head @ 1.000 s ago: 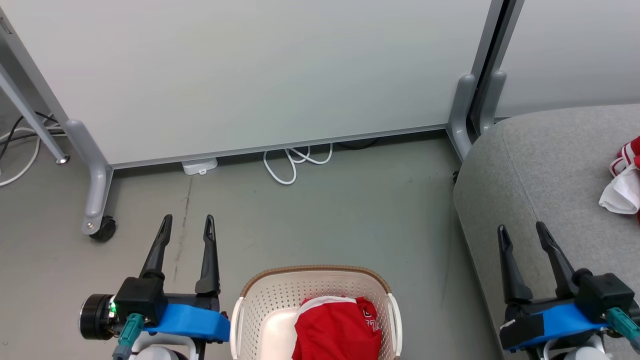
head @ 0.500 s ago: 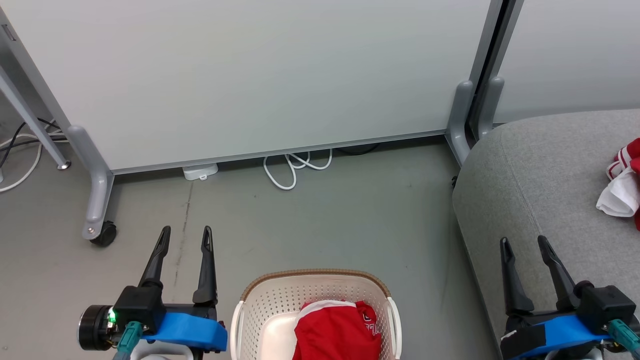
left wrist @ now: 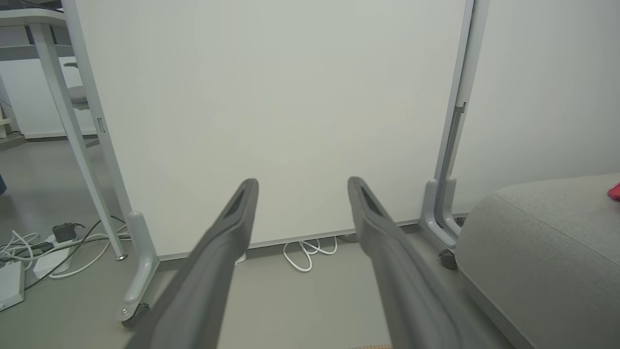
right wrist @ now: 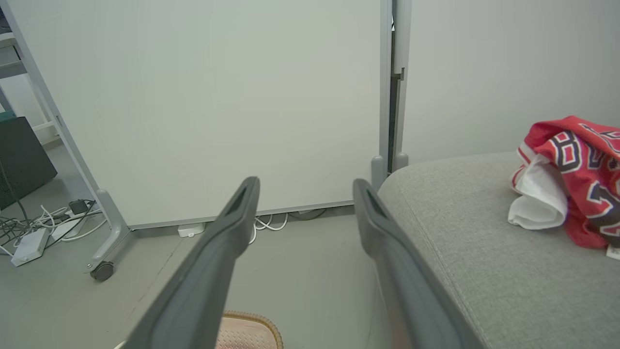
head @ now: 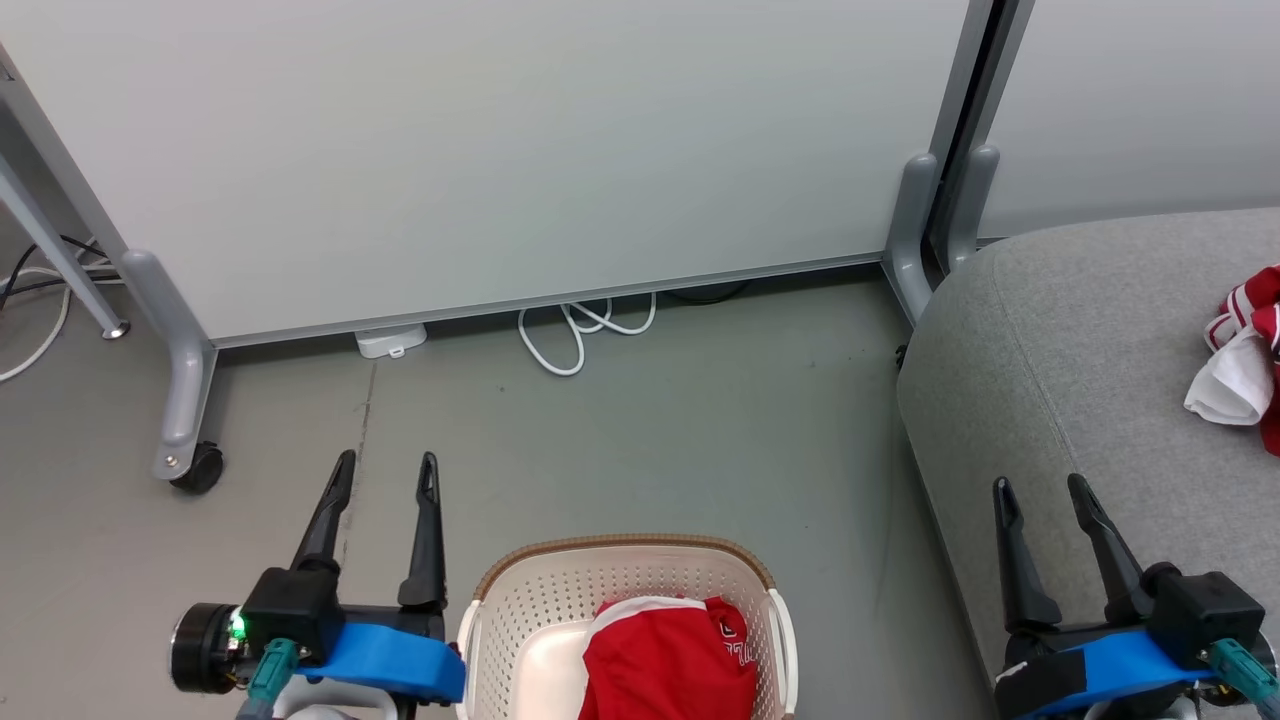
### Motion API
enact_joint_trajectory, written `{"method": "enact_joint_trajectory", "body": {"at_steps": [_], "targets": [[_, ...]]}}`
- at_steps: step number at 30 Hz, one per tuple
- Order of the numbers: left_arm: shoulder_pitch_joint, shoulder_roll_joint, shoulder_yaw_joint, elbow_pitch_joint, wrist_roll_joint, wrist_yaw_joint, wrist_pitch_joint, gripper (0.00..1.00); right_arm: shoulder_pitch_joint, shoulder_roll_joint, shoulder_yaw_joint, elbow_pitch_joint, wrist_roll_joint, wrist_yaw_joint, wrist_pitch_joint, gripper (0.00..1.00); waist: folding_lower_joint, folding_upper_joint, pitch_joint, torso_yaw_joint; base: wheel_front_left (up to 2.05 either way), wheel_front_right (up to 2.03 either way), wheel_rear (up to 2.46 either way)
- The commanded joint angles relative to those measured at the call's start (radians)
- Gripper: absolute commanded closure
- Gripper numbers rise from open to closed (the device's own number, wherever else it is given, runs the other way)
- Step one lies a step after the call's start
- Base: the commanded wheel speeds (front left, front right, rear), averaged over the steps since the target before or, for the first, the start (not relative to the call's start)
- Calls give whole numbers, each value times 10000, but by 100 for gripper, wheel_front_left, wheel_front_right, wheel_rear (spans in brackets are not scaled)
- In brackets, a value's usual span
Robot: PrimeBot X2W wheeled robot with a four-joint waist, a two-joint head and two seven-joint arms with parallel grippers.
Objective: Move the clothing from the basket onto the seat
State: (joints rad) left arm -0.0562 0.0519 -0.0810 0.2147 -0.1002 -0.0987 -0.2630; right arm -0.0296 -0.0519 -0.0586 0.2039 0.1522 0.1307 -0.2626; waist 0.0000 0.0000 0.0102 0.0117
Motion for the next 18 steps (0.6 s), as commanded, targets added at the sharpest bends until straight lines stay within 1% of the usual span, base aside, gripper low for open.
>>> {"method": "enact_joint_trajectory", "body": {"at_steps": [1, 8, 13, 18], "targets": [[-182, -22, -161, 51, -21, -68, -26, 0, -28, 21, 25, 26, 29, 1, -34, 0, 0, 0, 29, -25, 0, 0, 0], [-838, -17, -1041, 750, -57, -231, -24, 0, -498, 17, 249, -35, 85, 1, -34, 0, 0, 0, 520, -363, 0, 0, 0], [-1663, 7, -1730, 1529, 72, -314, -26, 0, -840, 16, 364, -121, 169, 1, -34, 0, 0, 0, 1113, -674, 0, 0, 0], [-2666, 202, -2514, 2423, -38, -315, -24, 0, -1254, 16, 442, -207, 289, 1, -34, 0, 0, 0, 1874, -982, 0, 0, 0]]}}
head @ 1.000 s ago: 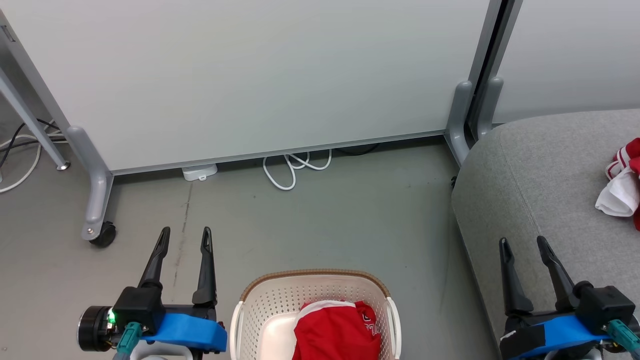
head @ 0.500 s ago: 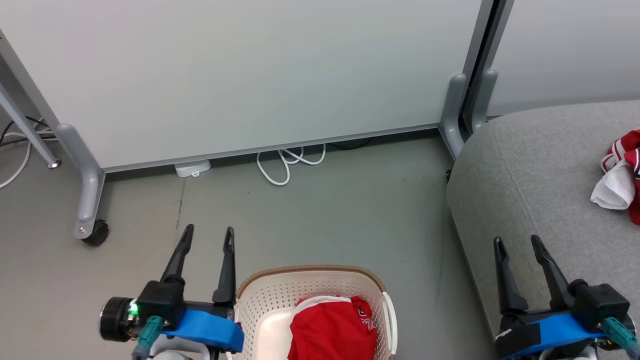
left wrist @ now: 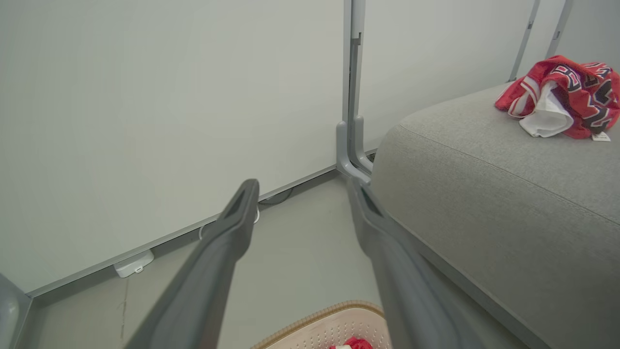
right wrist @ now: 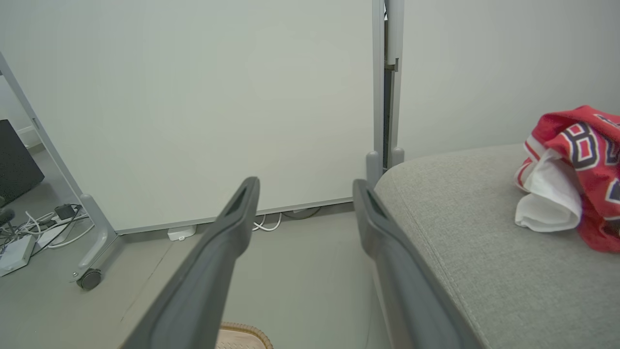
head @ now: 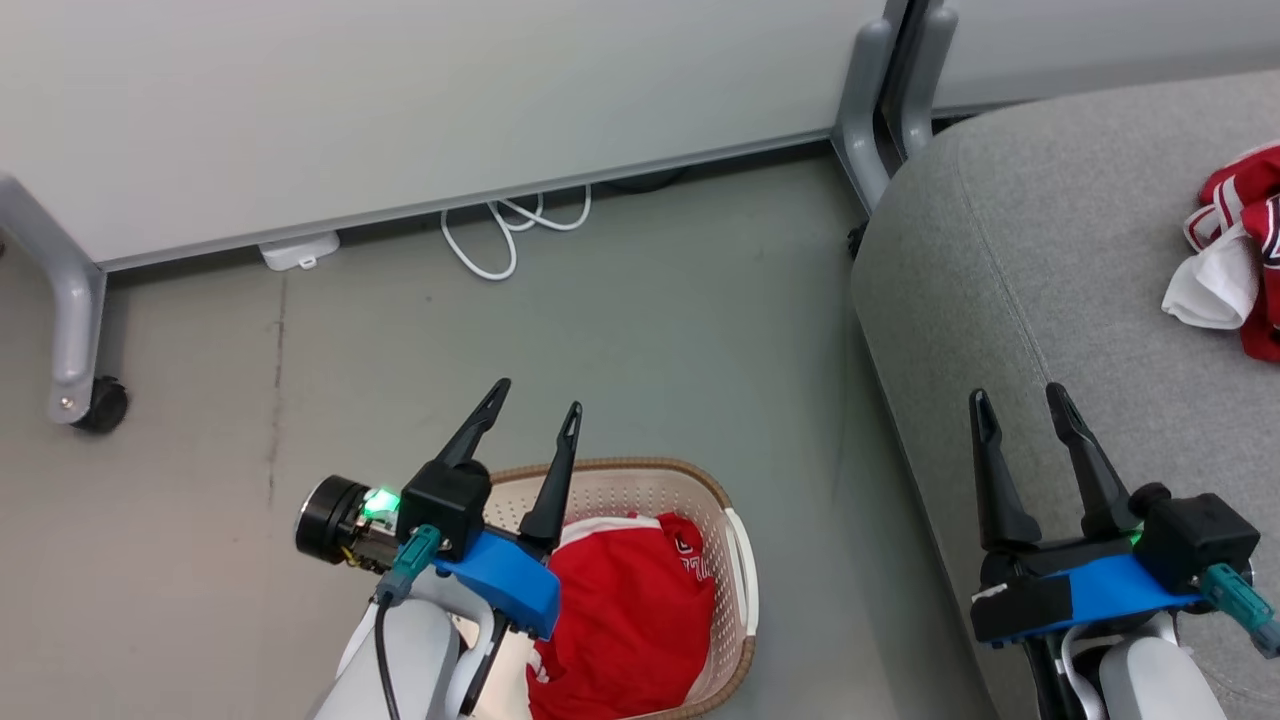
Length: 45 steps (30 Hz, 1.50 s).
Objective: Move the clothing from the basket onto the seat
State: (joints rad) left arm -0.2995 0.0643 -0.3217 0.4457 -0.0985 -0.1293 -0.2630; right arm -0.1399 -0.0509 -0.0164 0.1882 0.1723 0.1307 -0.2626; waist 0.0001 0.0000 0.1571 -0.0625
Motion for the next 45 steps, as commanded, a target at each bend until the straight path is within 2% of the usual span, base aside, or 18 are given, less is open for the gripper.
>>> {"method": "enact_joint_trajectory", "body": {"at_steps": [1, 16, 26, 29, 38, 45], "targets": [[-440, 153, -324, 323, -124, -10, -24, 0, -246, 5, 59, -66, 97, 1, -34, 0, -1, 0, 591, -311, 0, 0, 0], [-3557, 1001, -3620, 3914, -1173, -12, -26, 0, -1780, 6, 240, -469, 250, 1, -34, 0, -1, 0, 3448, -987, 0, 0, 0], [-5011, 1150, -6091, 6131, -1676, -13, -18, 0, -2672, 6, 428, -789, 214, 1, -32, 0, -1, 0, 5105, -1203, 0, 0, 0], [-5276, 1171, -6926, 6723, -1826, -13, 270, 0, -2884, 6, 448, -884, 155, 1, -34, 0, -1, 0, 5534, -1247, 0, 0, 0], [-5984, 1404, -9072, 7299, -2531, -13, 1199, 0, -3328, 6, 442, -1210, 100, 1, -34, 0, -1, 0, 6690, -1361, 0, 0, 0], [-6445, 1649, -9545, 7217, -2730, -14, 2254, 0, -3744, 7, 455, -1456, 117, 1, -34, 0, -1, 0, 7480, -1430, 0, 0, 0]]}}
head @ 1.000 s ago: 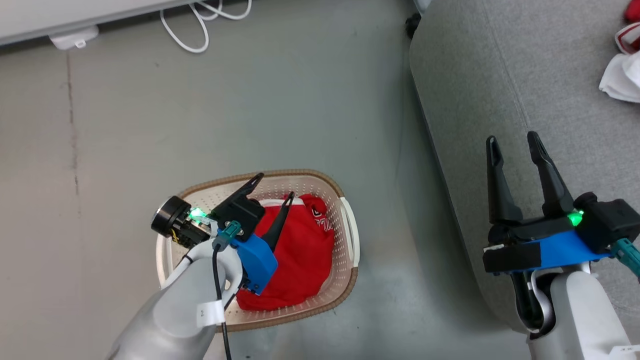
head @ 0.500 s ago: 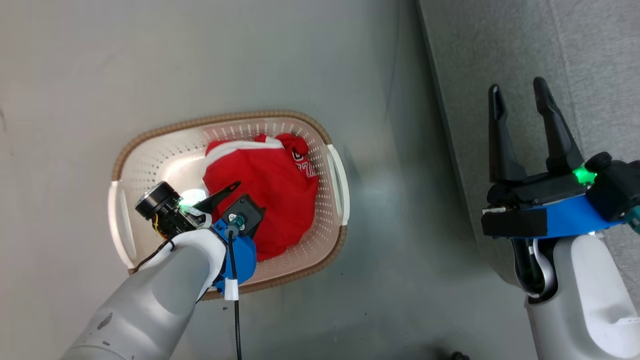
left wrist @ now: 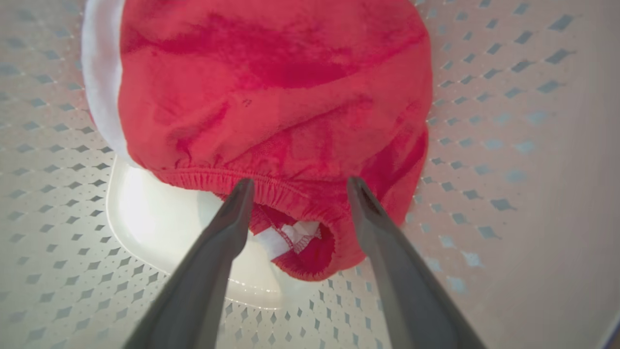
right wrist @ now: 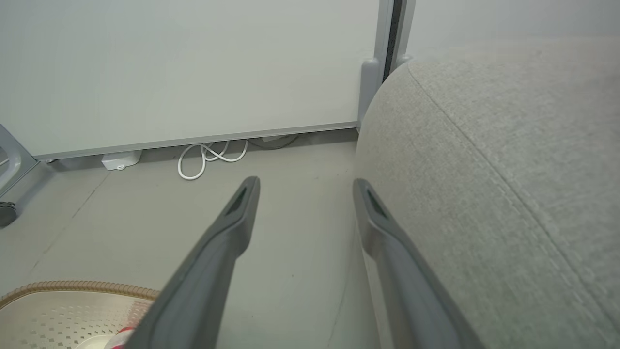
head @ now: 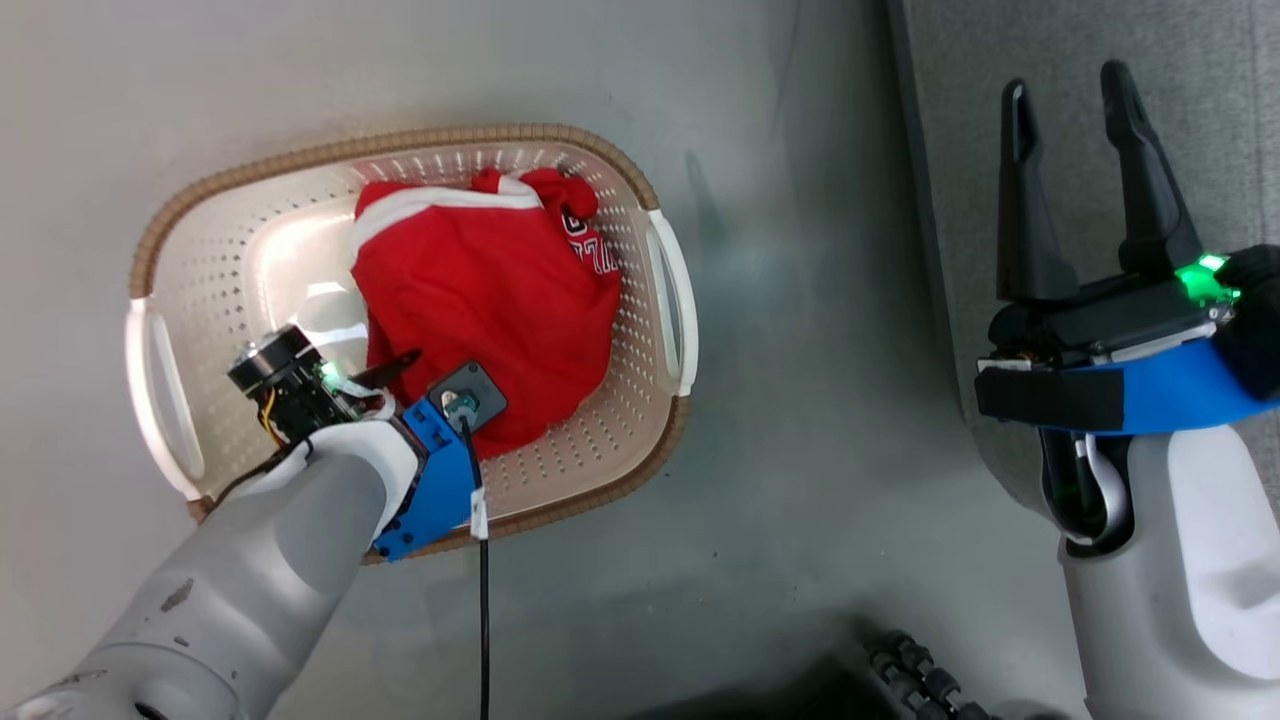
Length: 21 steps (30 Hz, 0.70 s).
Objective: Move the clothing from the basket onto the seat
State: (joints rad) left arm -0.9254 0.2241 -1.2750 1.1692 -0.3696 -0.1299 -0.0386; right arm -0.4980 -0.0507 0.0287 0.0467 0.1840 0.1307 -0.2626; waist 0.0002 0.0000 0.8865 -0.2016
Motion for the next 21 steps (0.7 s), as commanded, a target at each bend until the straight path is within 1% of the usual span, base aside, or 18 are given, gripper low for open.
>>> {"method": "enact_joint_trajectory", "body": {"at_steps": [1, 3, 8, 13, 16, 21], "targets": [[-242, 96, -33, -52, -53, -8, 150, 0, -218, 5, 4, -81, 14, 1, -34, 0, -2, 0, 293, -55, 0, 0, 0], [-291, 170, -58, -115, -89, -8, 498, 0, -299, 5, 21, -141, 47, 1, -34, 0, -2, 0, 479, -96, 0, 0, 0], [-407, 381, -74, -352, 308, -8, 1170, 0, -420, 5, -3, -254, 138, 1, -34, 0, -2, 0, 888, -223, 0, 0, 0], [-473, 578, -76, -398, 294, -8, 1863, 0, -515, 5, -74, -384, 169, 1, -34, 0, -2, 0, 1235, -323, 0, 0, 0], [-625, 669, -79, -471, 269, -8, 2021, 0, -581, 5, -135, -456, 190, 1, -34, 0, -2, 0, 1425, -363, 0, 0, 0], [-936, 796, -78, -491, 284, -8, 1975, 0, -616, 5, -182, -501, 226, 1, -32, 0, -2, 0, 1640, -391, 0, 0, 0]]}}
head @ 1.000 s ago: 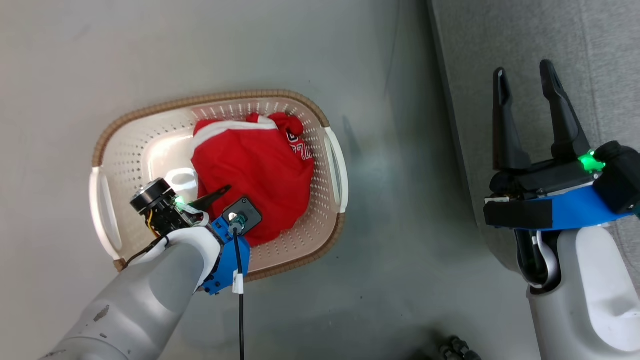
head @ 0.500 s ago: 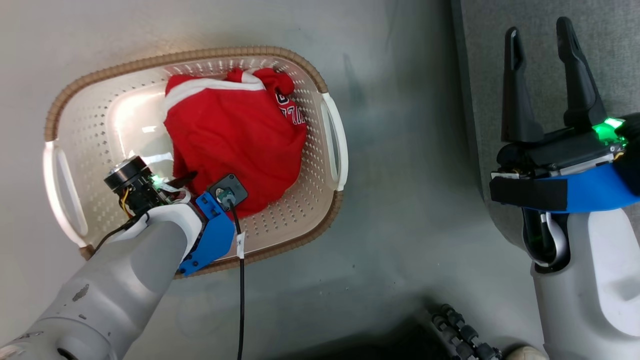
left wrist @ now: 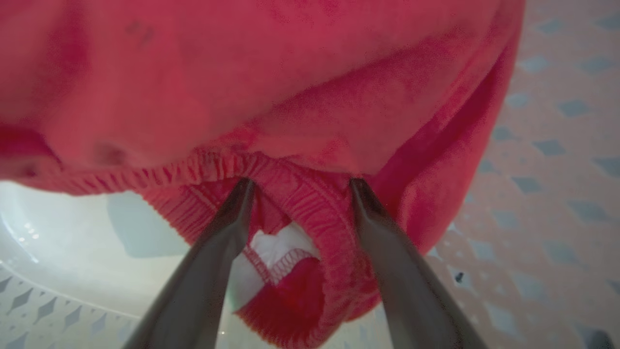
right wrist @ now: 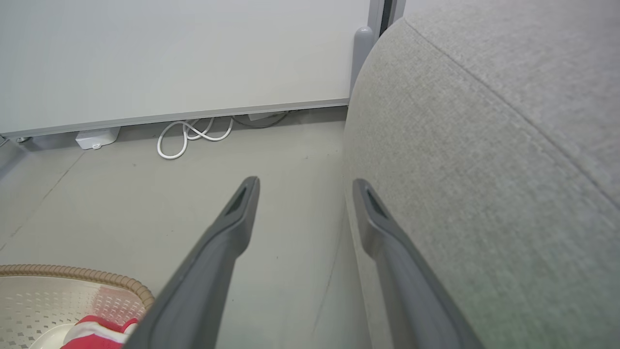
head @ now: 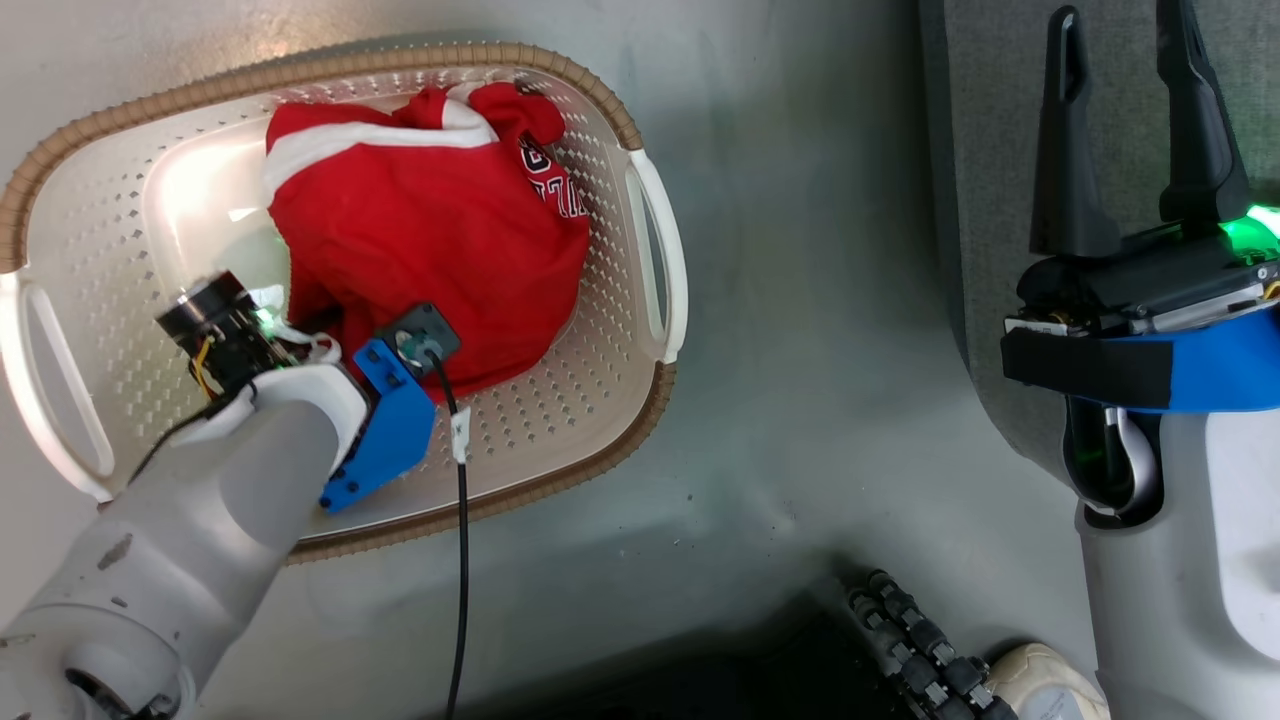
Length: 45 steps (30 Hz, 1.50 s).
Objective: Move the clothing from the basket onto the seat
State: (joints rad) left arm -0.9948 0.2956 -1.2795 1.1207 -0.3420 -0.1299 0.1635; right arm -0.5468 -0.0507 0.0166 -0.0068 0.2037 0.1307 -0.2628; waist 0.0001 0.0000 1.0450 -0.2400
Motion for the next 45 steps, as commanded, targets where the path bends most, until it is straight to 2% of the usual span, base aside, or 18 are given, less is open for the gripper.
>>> {"method": "enact_joint_trajectory", "body": {"at_steps": [1, 18, 19, 20, 22, 35, 45], "targets": [[-311, 90, -32, 14, 8, -8, -74, 0, -150, 5, -68, 22, 36, 1, -20, 0, -1, 0, 101, -11, 0, 0, 0], [-922, 31, -34, 657, 316, 7, 111, 0, -13, 0, -89, -224, 230, 1, -9, 0, -1, 0, 593, -185, 0, 0, 0], [-929, 21, -34, 703, 332, 7, 146, 7, -18, -1, -106, -238, 226, 1, -9, 0, -1, 0, 599, -181, 0, 0, 0], [-933, 9, -34, 733, 342, 5, 171, 62, -26, -1, -121, -256, 220, 1, -9, 0, -1, 0, 602, -175, 0, 0, 0], [-927, -27, -35, 787, 394, 5, 204, 100, -55, -4, -128, -277, 211, 1, -9, 0, -1, 0, 600, -166, 0, 0, 0], [-772, -300, -36, 688, 361, 5, -59, 100, -111, -33, -240, -222, 126, -7, -19, 0, -1, 0, 210, 13, 0, 0, 0], [-416, -923, -34, 336, -38, 5, -792, 100, 60, -14, -328, 27, -35, 0, -19, 0, -1, 0, -758, 427, 0, 0, 0]]}}
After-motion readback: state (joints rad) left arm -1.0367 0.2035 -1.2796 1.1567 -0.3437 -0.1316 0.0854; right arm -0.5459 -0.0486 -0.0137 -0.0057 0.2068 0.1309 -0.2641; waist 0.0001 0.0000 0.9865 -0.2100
